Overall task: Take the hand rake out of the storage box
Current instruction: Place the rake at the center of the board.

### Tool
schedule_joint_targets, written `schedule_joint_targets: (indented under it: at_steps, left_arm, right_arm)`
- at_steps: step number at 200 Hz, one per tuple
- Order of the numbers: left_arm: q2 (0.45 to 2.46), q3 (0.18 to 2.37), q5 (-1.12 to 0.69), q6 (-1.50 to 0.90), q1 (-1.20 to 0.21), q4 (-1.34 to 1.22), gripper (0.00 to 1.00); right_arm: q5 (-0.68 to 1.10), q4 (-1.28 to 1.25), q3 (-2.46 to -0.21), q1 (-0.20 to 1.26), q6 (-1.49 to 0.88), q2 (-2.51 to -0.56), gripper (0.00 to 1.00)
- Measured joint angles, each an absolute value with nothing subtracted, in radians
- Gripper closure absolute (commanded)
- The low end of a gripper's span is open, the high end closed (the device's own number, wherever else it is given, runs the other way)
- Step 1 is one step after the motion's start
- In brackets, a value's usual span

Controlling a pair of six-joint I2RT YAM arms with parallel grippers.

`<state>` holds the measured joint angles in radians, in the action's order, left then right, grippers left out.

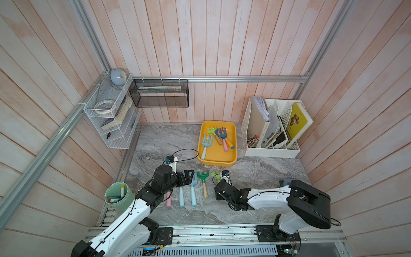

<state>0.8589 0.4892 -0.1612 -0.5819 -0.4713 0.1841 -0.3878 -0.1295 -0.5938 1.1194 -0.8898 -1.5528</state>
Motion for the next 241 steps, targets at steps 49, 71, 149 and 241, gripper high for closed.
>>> schedule_joint_targets:
  at_steps: [49, 71, 149, 241]
  left_arm:
    - [0.859, 0.488, -0.173, -0.582, -0.471, 0.184, 0.0]
    - [0.859, 0.488, -0.176, -0.582, -0.471, 0.184, 0.0]
    - [0.861, 0.487, -0.176, -0.582, -0.471, 0.184, 0.0]
    - [0.873, 0.486, -0.176, -0.582, -0.471, 0.184, 0.0]
  right_arm:
    - [-0.395, -0.126, -0.602, 1.12, -0.886, -1.576, 0.71]
    - [-0.395, -0.123, -0.604, 1.12, -0.886, -1.576, 0.72]
    - [-0.425, -0.076, -0.624, 1.12, -0.923, -1.582, 0.7]
    - [-0.428, -0.056, -0.679, 1.127, -0.984, -1.625, 0.61]
